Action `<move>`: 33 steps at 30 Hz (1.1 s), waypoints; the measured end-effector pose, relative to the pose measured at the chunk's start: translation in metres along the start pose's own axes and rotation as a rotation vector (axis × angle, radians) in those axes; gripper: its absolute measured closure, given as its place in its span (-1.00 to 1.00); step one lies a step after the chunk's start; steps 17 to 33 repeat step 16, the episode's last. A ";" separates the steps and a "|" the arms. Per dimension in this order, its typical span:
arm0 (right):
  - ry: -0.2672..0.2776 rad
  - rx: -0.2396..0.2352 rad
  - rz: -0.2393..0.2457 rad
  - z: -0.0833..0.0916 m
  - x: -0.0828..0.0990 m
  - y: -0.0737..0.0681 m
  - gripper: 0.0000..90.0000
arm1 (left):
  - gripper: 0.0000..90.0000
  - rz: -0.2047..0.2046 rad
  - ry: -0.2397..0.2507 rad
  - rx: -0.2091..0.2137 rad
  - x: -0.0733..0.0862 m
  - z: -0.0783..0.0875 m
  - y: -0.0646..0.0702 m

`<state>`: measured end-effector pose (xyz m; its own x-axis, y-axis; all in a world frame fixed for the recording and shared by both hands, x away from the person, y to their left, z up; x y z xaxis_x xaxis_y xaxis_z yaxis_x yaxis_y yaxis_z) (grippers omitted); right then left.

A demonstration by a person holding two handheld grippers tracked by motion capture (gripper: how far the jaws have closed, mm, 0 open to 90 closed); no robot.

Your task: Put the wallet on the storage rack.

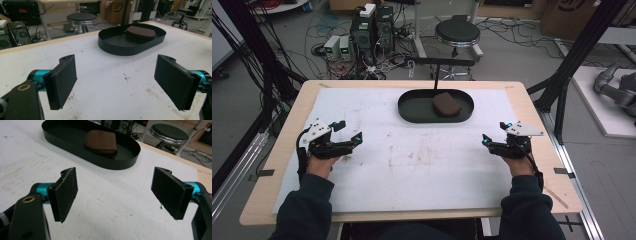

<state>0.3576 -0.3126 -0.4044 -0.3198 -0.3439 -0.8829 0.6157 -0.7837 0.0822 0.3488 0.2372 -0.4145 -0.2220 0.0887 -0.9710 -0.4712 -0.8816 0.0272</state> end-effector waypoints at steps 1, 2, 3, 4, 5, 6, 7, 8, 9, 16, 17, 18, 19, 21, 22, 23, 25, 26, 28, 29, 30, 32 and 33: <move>0.000 0.000 0.000 0.000 0.000 0.000 -0.52 | -0.60 -0.002 0.001 0.000 0.000 0.000 0.000; -0.002 -0.002 0.000 0.000 0.000 0.000 -0.52 | -0.60 -0.003 0.003 -0.001 0.000 0.000 0.000; -0.005 0.000 0.002 -0.001 0.001 -0.001 -0.52 | -0.60 -0.001 0.003 0.000 0.000 0.000 0.000; -0.008 -0.001 0.000 -0.001 0.001 -0.001 -0.52 | -0.60 -0.002 0.004 0.002 0.000 0.000 0.000; -0.010 -0.001 0.003 -0.001 0.001 -0.001 -0.52 | -0.60 -0.004 0.003 0.005 0.000 0.000 0.000; -0.012 -0.004 0.001 -0.002 0.002 -0.001 -0.52 | -0.60 -0.002 0.004 0.006 0.000 0.000 0.001; -0.013 -0.002 0.003 -0.002 0.002 -0.002 -0.52 | -0.60 -0.003 0.003 0.005 0.000 0.000 0.000; -0.015 -0.003 0.002 -0.002 0.002 -0.002 -0.52 | -0.60 -0.001 0.002 0.003 0.000 0.000 0.000; -0.018 -0.003 0.005 -0.003 0.002 -0.002 -0.52 | -0.60 0.000 0.000 0.003 0.000 0.000 0.000; -0.019 -0.004 -0.003 -0.004 0.003 0.000 -0.52 | -0.60 -0.001 -0.005 0.001 0.001 -0.002 -0.001; -0.019 -0.004 -0.003 -0.004 0.003 0.000 -0.52 | -0.60 -0.001 -0.005 0.001 0.001 -0.002 -0.001; -0.019 -0.004 -0.003 -0.004 0.003 0.000 -0.52 | -0.60 -0.001 -0.005 0.001 0.001 -0.002 -0.001; -0.019 -0.004 -0.003 -0.004 0.003 0.000 -0.52 | -0.60 -0.001 -0.005 0.001 0.001 -0.002 -0.001; -0.019 -0.004 -0.003 -0.004 0.003 0.000 -0.52 | -0.60 -0.001 -0.005 0.001 0.001 -0.002 -0.001; -0.019 -0.004 -0.003 -0.004 0.003 0.000 -0.52 | -0.60 -0.001 -0.005 0.001 0.001 -0.002 -0.001; -0.019 -0.004 -0.003 -0.004 0.003 0.000 -0.52 | -0.60 -0.001 -0.005 0.001 0.001 -0.002 -0.001; -0.019 -0.004 -0.003 -0.004 0.003 0.000 -0.52 | -0.60 -0.001 -0.005 0.001 0.001 -0.002 -0.001; -0.019 -0.004 -0.003 -0.004 0.003 0.000 -0.52 | -0.60 -0.001 -0.005 0.001 0.001 -0.002 -0.001; -0.019 -0.004 -0.003 -0.004 0.003 0.000 -0.52 | -0.60 -0.001 -0.005 0.001 0.001 -0.002 -0.001; -0.019 -0.004 -0.003 -0.004 0.003 0.000 -0.52 | -0.60 -0.001 -0.005 0.001 0.001 -0.002 -0.001; -0.019 -0.004 -0.003 -0.004 0.003 0.000 -0.52 | -0.60 -0.001 -0.005 0.001 0.001 -0.002 -0.001; -0.019 -0.004 -0.003 -0.004 0.003 0.000 -0.52 | -0.60 -0.001 -0.005 0.001 0.001 -0.002 -0.001; -0.019 -0.004 -0.003 -0.004 0.003 0.000 -0.52 | -0.60 -0.001 -0.005 0.001 0.001 -0.002 -0.001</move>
Point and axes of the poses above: each handheld gripper's, and its own axes: z roughly backward along the jaws, x roughly out of its underside, y roughly to its right, the point moved 1 cm from there along -z, roughly forward along the jaws, and after that the axes turned 8 degrees about -x, right-handed, at the moved point
